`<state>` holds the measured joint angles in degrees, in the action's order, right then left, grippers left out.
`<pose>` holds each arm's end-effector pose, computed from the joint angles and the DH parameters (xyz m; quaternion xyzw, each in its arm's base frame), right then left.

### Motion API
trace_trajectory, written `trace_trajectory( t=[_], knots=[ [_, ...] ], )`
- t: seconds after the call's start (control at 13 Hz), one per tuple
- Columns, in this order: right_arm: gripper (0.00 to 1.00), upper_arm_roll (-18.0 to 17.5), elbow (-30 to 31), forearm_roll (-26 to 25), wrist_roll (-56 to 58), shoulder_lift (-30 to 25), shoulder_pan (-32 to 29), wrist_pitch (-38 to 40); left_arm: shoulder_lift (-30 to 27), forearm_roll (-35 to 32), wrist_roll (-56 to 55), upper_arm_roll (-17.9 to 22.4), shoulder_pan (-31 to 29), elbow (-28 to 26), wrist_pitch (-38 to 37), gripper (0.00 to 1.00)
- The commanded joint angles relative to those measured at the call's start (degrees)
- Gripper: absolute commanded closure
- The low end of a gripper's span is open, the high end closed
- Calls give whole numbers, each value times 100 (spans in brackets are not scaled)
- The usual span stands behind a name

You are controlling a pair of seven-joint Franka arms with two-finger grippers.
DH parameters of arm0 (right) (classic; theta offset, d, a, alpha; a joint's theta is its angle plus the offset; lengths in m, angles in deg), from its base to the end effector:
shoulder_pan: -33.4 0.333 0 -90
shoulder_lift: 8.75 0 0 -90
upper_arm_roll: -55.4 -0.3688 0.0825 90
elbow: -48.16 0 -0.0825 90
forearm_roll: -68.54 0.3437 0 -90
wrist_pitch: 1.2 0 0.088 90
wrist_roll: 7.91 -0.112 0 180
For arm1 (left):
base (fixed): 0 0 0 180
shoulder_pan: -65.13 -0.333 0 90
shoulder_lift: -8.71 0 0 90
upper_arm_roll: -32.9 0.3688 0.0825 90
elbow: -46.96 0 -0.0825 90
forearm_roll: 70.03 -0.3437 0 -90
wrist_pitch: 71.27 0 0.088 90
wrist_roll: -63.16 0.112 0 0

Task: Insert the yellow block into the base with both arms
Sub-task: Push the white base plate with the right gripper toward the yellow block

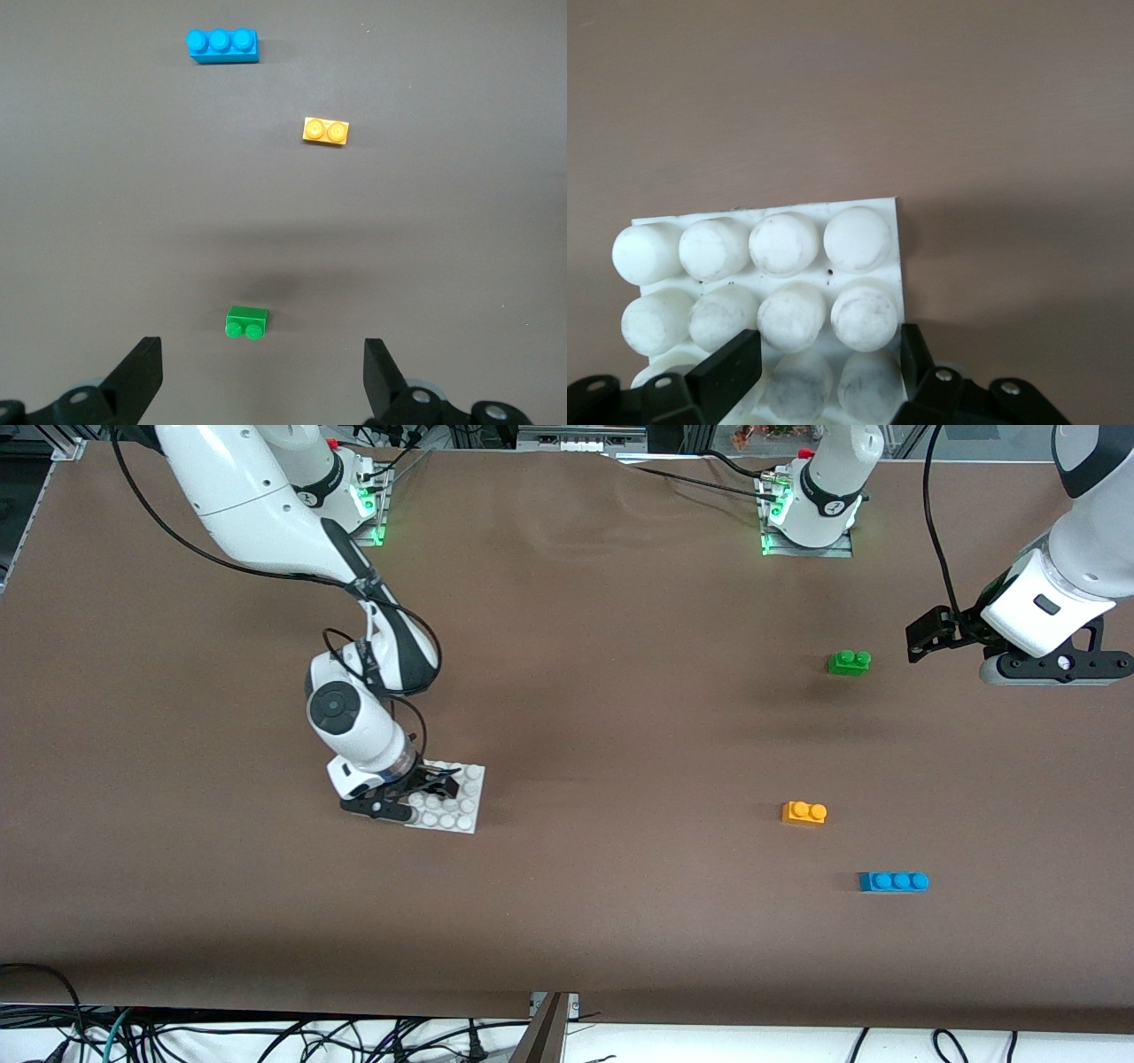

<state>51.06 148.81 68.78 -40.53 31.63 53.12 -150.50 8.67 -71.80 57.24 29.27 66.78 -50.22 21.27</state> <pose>0.6292 0.2719 0.2480 -0.9932 0.0868 -0.0524 0.0566 0.5104 -0.0438 0.6224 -0.9991 -0.0043 0.0384 0.0193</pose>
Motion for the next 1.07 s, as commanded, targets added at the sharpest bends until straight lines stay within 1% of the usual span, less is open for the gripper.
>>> trace_trajectory(
  t=[0.0, 0.15, 0.31, 0.54, 0.84, 1.0],
  knots=[
    [26, 22, -414, -6, -113, 321, 286, 15, 48, -34, 82, -6, -24, 112, -105, 0],
    [26, 22, -476, 3, -139, 383, 471, 15, 48, -34, 82, -6, -24, 112, -105, 0],
    [26, 22, -677, 12, -410, 461, 681, 24, 48, -26, 82, -6, -24, 112, -105, 0],
    [26, 22, -1274, 56, -805, 768, 1015, 200, 48, -26, 82, -6, -24, 112, -105, 0],
    [26, 30, -1872, 38, -1263, 1190, 1455, 209, 48, -34, 82, -6, -24, 112, -105, 0],
    [26, 48, -2276, 20, -1509, 1453, 1727, 209, 48, -34, 82, -6, -24, 112, -105, 0]
  ],
)
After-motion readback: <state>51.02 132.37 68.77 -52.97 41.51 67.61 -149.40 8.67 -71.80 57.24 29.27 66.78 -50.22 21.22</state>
